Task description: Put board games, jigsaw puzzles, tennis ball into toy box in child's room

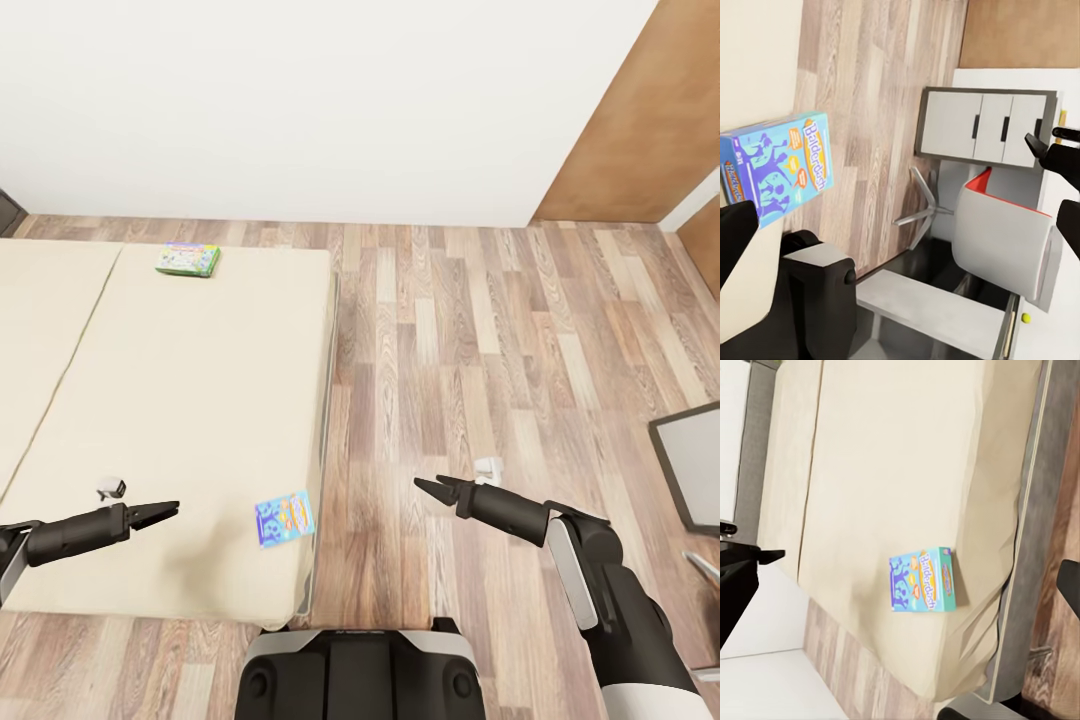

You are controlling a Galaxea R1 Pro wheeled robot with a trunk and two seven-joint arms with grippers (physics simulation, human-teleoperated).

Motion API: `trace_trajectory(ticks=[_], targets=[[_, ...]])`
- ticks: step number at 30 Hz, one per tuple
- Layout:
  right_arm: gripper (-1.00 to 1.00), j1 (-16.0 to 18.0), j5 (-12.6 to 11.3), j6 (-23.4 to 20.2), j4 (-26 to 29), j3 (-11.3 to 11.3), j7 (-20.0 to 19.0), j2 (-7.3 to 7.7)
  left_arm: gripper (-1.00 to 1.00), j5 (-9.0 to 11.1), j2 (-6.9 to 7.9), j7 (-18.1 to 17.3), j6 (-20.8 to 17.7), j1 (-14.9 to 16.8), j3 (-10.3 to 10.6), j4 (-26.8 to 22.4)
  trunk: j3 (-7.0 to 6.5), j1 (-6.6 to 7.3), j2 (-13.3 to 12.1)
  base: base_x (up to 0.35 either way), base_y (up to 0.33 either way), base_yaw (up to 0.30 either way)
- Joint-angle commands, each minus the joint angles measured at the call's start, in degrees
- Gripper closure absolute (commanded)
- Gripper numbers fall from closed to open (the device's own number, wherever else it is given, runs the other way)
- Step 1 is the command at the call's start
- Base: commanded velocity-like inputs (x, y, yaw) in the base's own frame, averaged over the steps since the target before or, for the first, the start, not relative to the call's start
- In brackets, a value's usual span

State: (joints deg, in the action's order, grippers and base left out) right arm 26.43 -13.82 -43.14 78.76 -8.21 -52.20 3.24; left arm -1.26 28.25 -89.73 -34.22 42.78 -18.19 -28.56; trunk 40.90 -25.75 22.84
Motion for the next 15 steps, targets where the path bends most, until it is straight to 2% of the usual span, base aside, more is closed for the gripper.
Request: trace_trajectory(ticks=[1,10,15], targets=[[-1.0,0.03,-0.16,-0.31,0.02,-0.04,-0.09,0.0,-1.0,-0.14,0.01,-0.27,-0.6,0.02,-0.08,0.0,-0.03,-0.03,0.08,0.0,0.0,0.0],[-1.0,0.03,-0.49,-0.28,0.08,-0.05,-0.31,0.0,-1.0,-0.1,-0.14,-0.27,-0.64,0.02,-0.09,0.0,-0.87,-0.03,0.08,-0.005,0.0,0.0],[-1.0,0.01,-0.82,-0.28,0.08,-0.21,-0.55,0.09,-1.0,-0.13,-0.24,-0.27,-0.67,0.02,-0.02,0.0,-1.33,-0.03,0.08,-0.155,0.0,0.0]])
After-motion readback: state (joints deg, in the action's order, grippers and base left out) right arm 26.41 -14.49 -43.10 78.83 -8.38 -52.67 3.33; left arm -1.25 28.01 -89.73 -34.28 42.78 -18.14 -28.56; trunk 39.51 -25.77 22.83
